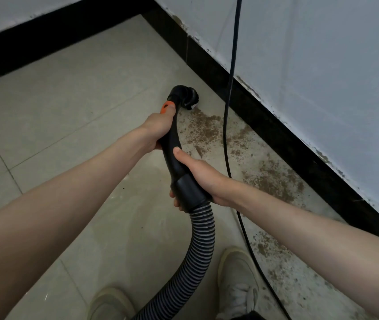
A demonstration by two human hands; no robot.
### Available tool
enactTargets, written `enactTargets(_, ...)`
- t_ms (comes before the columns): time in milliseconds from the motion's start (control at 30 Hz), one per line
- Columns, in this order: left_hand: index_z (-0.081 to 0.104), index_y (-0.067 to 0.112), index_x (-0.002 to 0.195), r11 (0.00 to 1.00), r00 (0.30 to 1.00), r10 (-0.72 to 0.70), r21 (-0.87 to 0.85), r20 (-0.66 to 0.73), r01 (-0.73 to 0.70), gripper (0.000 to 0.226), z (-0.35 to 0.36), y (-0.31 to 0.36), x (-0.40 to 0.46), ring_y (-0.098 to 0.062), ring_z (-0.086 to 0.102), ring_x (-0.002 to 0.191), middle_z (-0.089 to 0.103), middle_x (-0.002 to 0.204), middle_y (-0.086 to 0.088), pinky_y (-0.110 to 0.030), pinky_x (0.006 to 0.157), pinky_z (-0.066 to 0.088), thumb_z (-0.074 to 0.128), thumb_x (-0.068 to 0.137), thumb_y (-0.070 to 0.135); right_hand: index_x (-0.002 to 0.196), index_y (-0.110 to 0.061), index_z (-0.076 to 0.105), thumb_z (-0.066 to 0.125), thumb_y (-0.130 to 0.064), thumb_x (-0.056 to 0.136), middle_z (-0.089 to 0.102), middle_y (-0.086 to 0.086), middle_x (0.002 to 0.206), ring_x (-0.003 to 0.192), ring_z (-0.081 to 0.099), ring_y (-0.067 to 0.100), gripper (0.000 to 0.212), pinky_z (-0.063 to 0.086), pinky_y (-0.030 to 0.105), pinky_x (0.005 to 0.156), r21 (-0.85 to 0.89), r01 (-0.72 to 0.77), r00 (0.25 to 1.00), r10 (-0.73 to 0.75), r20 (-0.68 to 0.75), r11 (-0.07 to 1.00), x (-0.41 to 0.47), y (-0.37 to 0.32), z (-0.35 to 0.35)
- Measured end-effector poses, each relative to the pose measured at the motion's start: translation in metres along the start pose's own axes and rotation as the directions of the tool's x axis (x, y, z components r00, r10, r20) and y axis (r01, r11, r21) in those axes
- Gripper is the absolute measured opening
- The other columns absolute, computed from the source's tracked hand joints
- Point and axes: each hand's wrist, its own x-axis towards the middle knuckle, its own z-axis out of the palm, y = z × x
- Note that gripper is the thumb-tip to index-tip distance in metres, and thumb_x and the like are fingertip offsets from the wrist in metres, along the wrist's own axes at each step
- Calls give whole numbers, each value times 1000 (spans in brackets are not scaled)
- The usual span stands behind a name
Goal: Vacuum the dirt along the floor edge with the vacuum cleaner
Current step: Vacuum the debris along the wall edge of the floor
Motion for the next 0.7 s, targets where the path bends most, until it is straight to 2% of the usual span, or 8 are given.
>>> enactTargets(200,54,6,117,1000,1000,-11,12,28,11,57,7,-1,-7,-25,64,92,65,106,-12,-34,68,54,37,96,57,92,2,56,38,-58,98,66,14,65,53,66,25,62,55,29,47,-10,8,1000,-8,-11,1000,-12,3,1)
enactTargets(433,51,7,110,1000,998,-11,24,59,10,54,8,-6,-15,-21,59,77,59,91,-8,-30,57,49,37,96,57,100,2,53,38,-58,98,66,13,64,52,66,25,61,55,29,46,-2,-1,1000,1,-24,1000,-20,8,6)
enactTargets(567,53,6,111,1000,997,-1,16,82,0,57,7,-9,-21,-20,60,77,59,90,-8,-30,58,49,38,95,59,103,2,53,39,-58,98,65,14,64,52,65,25,62,54,29,46,3,5,999,-5,-38,1000,-24,12,9)
enactTargets(700,54,5,115,999,999,25,-41,24,-24,61,-8,-11,-25,-24,63,85,63,98,-10,-32,63,52,39,94,60,96,2,55,41,-57,98,65,13,64,51,65,25,61,55,29,47,-36,13,1000,-13,-15,999,-22,7,17)
